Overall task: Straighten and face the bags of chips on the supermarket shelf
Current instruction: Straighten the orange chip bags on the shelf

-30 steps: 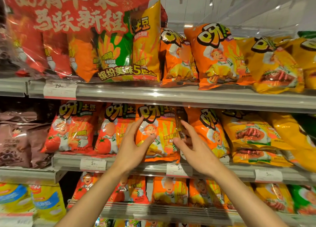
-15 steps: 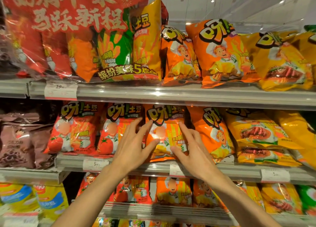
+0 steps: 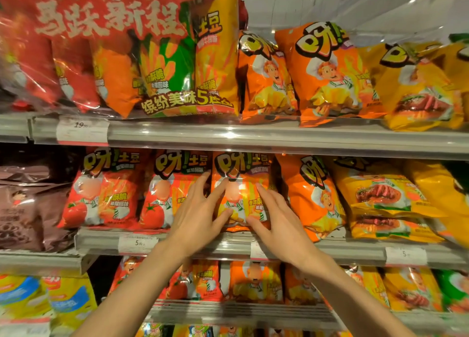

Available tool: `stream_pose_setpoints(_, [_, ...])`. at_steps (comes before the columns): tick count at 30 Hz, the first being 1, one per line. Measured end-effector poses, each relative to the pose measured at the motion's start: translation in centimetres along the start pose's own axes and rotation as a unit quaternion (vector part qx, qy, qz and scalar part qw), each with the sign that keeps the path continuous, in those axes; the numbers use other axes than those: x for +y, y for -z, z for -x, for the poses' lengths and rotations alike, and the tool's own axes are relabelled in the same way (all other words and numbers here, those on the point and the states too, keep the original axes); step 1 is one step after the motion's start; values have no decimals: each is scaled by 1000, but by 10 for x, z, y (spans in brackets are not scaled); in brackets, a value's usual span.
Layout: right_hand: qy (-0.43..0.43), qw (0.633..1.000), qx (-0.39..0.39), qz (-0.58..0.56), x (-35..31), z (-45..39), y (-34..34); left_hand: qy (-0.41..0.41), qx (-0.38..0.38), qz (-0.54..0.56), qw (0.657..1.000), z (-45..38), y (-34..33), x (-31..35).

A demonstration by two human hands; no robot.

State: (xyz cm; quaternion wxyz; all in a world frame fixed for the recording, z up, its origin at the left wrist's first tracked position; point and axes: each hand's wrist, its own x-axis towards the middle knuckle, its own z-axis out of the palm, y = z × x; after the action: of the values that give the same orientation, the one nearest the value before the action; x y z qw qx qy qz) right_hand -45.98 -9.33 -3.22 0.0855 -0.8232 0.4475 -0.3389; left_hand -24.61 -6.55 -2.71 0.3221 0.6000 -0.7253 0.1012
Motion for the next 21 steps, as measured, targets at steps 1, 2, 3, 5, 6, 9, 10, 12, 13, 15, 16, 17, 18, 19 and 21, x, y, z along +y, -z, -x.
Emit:
stream_pose_setpoints(1, [1,1000,-2,5,-1,1,5,4,4,10,1000,0,0,2])
stream_pose_setpoints(2, [3,1000,2,10,-2,3,10,5,12,23,1000,1,0,4])
stream_pose_setpoints(3, [3,1000,10,15,-4,5,17,3,26,36,999,1,0,7])
stream_pose_setpoints(5, [4,999,30,29,-6,8,32,2,56,56,997,1,0,14])
stream_pose_setpoints(6, [6,998,35,42,-7,10,41,1,73,60,996,0,0,18])
stream_pose_setpoints(9, [34,993,52,100,-5,15,71,-18,121,72,990,-3,-3,33])
stream_pose_setpoints(10, [49,988,62,131,-3,17,82,-24,127,84,988,-5,-4,41])
stream_pose_setpoints(12, [71,974,83,198,4,20,103,-28,113,116,986,-8,-7,60])
stream_pose_setpoints(13, [77,965,93,235,10,22,112,-30,102,135,985,-10,-11,70])
stream_pose_setpoints(15, [84,943,111,301,26,23,130,-29,87,174,981,-14,-19,90])
stream_pose_setpoints(16, [81,935,115,327,36,23,137,-22,75,191,979,-17,-24,101])
stream_pose_setpoints(17, [73,928,112,348,45,23,142,-11,55,207,977,-20,-29,109])
stream_pose_setpoints(18, [64,923,104,366,54,23,146,3,31,221,975,-23,-35,118])
stream_pose_setpoints(19, [58,920,91,377,63,24,147,18,4,228,973,-26,-40,126])
stream_pose_setpoints(21, [52,922,69,378,75,26,146,46,-41,231,971,-32,-51,141])
